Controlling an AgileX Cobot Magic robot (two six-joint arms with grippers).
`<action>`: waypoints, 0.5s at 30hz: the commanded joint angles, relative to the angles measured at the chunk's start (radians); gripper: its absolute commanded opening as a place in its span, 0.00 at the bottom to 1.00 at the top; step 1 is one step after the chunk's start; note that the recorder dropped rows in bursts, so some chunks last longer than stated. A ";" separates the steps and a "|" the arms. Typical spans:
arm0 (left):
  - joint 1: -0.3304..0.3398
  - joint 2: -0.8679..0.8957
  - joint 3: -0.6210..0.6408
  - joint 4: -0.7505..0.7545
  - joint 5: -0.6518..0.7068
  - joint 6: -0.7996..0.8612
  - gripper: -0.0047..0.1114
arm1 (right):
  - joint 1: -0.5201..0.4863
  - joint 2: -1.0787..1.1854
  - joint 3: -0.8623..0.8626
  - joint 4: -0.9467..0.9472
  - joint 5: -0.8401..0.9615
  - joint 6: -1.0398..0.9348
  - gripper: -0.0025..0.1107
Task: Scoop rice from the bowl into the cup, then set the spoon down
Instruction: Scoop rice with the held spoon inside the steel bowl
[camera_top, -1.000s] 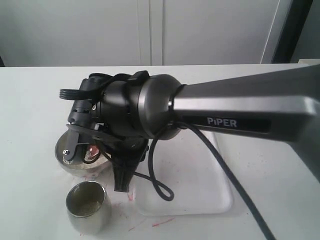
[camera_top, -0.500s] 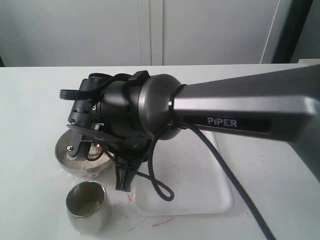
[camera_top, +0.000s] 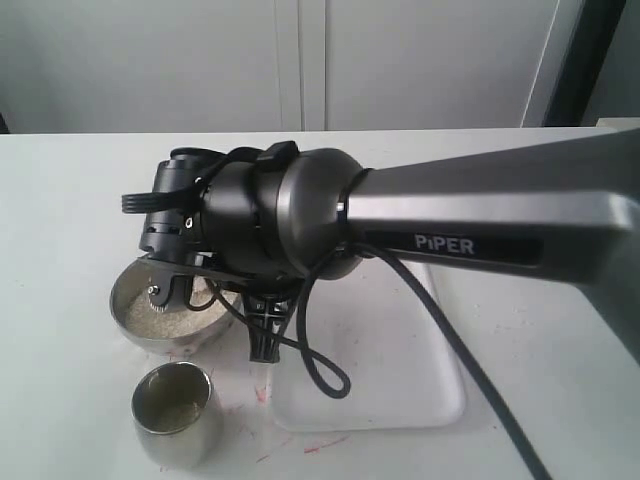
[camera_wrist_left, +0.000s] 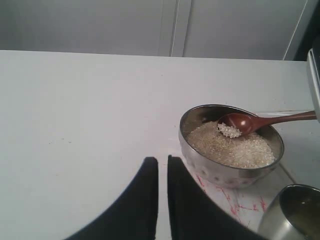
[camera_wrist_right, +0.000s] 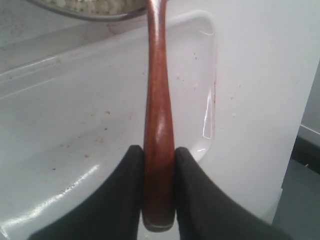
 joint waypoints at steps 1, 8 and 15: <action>-0.002 -0.004 -0.003 -0.009 -0.004 -0.002 0.16 | 0.003 -0.001 0.000 -0.016 -0.004 -0.024 0.02; -0.002 -0.004 -0.003 -0.009 -0.004 -0.002 0.16 | 0.032 -0.001 0.000 -0.042 -0.004 -0.057 0.02; -0.002 -0.004 -0.003 -0.009 -0.004 -0.002 0.16 | 0.032 -0.001 0.000 -0.048 0.003 -0.064 0.02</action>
